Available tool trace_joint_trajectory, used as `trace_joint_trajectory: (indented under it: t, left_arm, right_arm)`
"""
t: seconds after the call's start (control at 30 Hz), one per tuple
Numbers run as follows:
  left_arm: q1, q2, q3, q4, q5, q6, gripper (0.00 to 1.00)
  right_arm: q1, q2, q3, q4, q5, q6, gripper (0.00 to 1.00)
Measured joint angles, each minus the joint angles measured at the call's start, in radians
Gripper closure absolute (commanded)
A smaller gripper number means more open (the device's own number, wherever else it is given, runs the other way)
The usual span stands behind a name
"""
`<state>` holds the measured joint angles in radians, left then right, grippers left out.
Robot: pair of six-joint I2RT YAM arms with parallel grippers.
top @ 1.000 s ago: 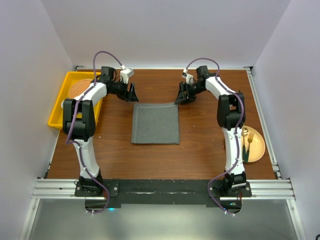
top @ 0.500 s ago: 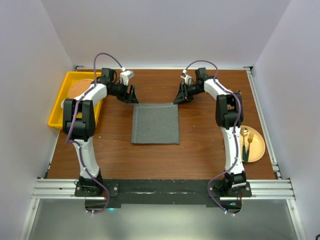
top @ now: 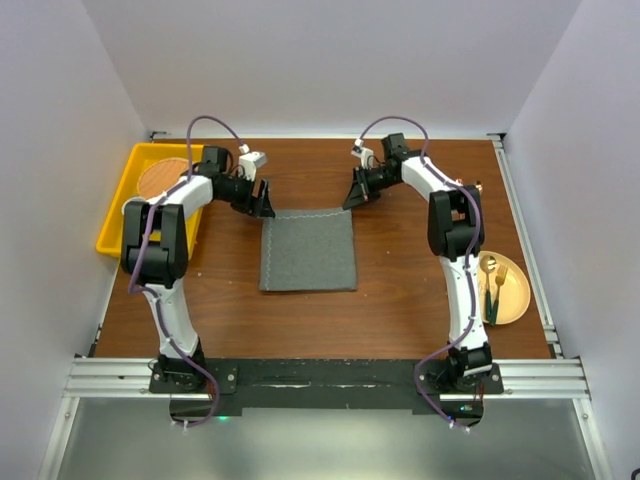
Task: Fold the napkin into a case and place the utensils inside
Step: Pick up the lower triangle-folded napkin from the center of the board.
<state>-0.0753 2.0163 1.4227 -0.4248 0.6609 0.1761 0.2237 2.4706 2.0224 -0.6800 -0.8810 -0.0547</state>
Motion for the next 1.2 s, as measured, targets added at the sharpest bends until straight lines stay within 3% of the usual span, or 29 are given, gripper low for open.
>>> trace_joint_trajectory:
  t: [0.13, 0.17, 0.27, 0.53, 1.0, 1.2]
  left_arm:
    - [0.001, -0.064, -0.060, 0.035, 0.008, -0.010, 0.39]
    - [0.001, -0.085, -0.080, 0.049, 0.017, -0.019, 0.49]
    - [0.001, -0.165, -0.173, 0.129, 0.061, -0.068, 0.64]
    - [0.001, -0.224, -0.419, 0.397, 0.191, -0.395, 0.85]
    - [-0.011, -0.162, -0.494, 0.480, 0.143, -0.611, 0.99]
    - [-0.011, -0.137, -0.515, 0.468, 0.095, -0.640, 1.00]
  right_arm:
    - [0.028, -0.049, -0.024, -0.001, 0.031, -0.048, 1.00]
    - [0.035, -0.063, -0.031, -0.001, 0.037, -0.061, 1.00]
    - [0.051, -0.098, -0.039, -0.003, 0.055, -0.098, 1.00]
    - [0.072, -0.182, -0.093, -0.017, 0.087, -0.201, 1.00]
    - [0.132, -0.301, -0.243, -0.064, 0.131, -0.420, 1.00]
    - [0.157, -0.375, -0.332, -0.063, 0.145, -0.510, 1.00]
